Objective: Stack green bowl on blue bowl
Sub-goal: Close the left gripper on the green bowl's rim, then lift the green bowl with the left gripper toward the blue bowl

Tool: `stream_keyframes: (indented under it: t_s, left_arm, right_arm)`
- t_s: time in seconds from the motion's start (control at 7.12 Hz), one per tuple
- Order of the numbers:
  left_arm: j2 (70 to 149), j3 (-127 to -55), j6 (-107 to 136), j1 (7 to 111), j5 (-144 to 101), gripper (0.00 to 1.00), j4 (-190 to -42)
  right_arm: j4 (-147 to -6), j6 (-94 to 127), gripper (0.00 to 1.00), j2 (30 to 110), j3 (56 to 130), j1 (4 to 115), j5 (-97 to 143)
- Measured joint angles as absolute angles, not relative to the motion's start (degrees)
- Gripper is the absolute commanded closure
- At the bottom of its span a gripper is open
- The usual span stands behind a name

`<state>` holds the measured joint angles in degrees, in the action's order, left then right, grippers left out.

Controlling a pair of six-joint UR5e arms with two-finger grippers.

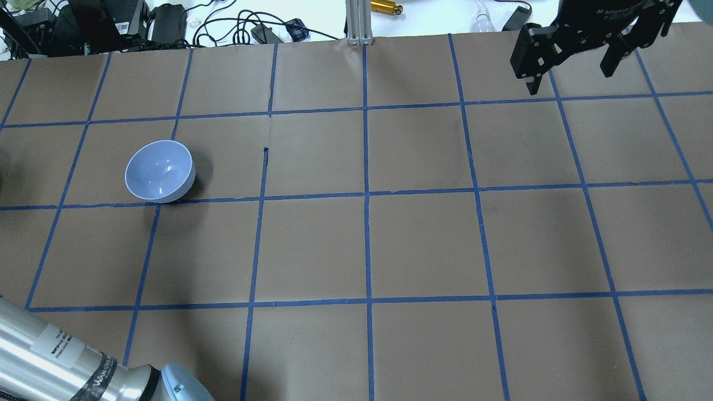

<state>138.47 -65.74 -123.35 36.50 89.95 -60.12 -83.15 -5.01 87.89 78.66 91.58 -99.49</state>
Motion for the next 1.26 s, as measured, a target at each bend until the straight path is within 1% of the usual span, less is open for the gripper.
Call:
stream_keyframes:
  t_s: [0.84, 1.26]
  left_arm:
    - [137.86, -66.09, -123.36, 36.47, 89.65, 1.0, -60.37]
    - [136.04, -66.38, -121.44, 36.61, 90.61, 1.0, -61.54]
  right_arm:
    - [-83.14, -5.01, 0.0, 87.89, 78.66, 91.58, -99.49]
    - [-83.14, -5.01, 0.0, 87.89, 78.66, 91.58, -99.49]
